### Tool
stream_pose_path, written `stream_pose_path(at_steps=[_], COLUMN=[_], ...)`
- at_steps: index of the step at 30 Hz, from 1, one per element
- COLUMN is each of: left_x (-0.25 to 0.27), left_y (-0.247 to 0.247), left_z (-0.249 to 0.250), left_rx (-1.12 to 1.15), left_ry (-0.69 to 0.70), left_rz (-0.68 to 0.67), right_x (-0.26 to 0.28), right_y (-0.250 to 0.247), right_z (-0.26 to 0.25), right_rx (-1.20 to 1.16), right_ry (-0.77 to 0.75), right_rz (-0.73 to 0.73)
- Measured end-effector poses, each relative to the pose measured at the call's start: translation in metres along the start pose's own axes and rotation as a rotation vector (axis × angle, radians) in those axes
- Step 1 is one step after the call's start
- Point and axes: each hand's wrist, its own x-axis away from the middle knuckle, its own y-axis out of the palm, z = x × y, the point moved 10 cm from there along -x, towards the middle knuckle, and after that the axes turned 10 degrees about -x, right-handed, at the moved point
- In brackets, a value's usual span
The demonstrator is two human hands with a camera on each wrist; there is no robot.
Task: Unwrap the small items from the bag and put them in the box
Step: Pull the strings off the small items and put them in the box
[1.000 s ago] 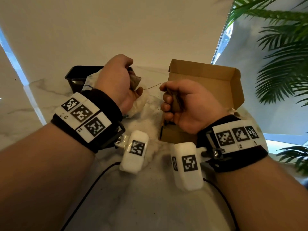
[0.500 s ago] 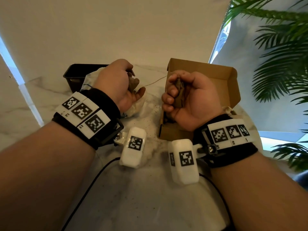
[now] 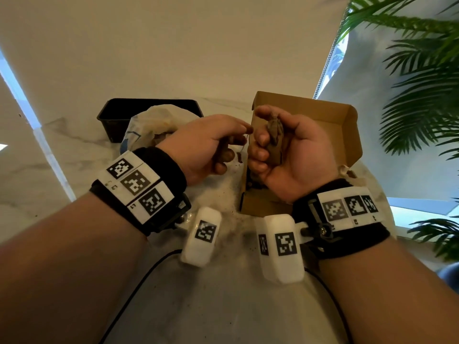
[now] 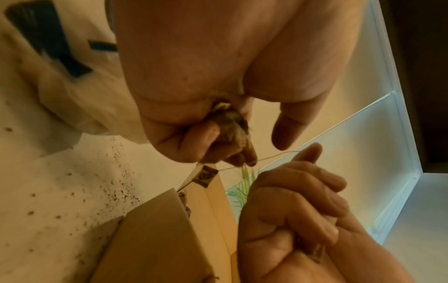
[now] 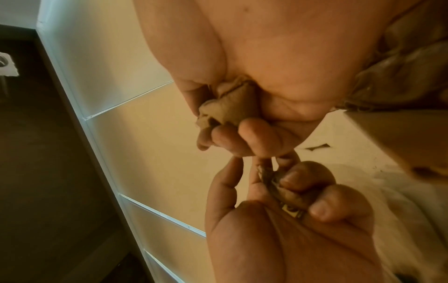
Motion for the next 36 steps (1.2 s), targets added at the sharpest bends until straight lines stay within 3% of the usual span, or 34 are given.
stream_pose_path(at_steps=[3, 8, 16, 23, 26, 30, 33, 36], left_x=[0.002, -0.002, -0.003, -0.002, -0.002, -0.004, -0.004, -0.004], left_y=[0.009, 0.003, -0.04, -0.052, -0.048, -0.031, -0.011, -0.004], left_z=[0.005, 0.005, 0.015, 0.018, 0.02, 0.015, 0.01, 0.005], left_rx=[-0.079, -0.131, 0.016, -0.085, -0.148, -0.328, -0.447, -0.468], left_ry=[0.046, 0.084, 0.141, 0.178, 0.193, 0.165, 0.14, 0.124], left_rz=[-0.086, -0.042, 0.336, 0.447, 0.424, 0.265, 0.081, 0.019], right_x=[0.0, 0.001, 0.005, 0.008, 0.009, 0.006, -0.001, -0.005], right_y=[0.002, 0.0, 0.001, 0.01, 0.015, 0.016, 0.0, -0.025], right_z=[-0.002, 0.004, 0.009, 0.018, 0.016, -0.002, -0.018, -0.027], right_rx=[0.008, -0.016, 0.087, 0.124, 0.168, 0.145, 0.131, 0.137], right_ry=[0.018, 0.086, 0.105, 0.171, 0.138, -0.008, -0.136, -0.225], right_rz=[-0.014, -0.004, 0.005, -0.093, -0.144, -0.135, -0.004, 0.211])
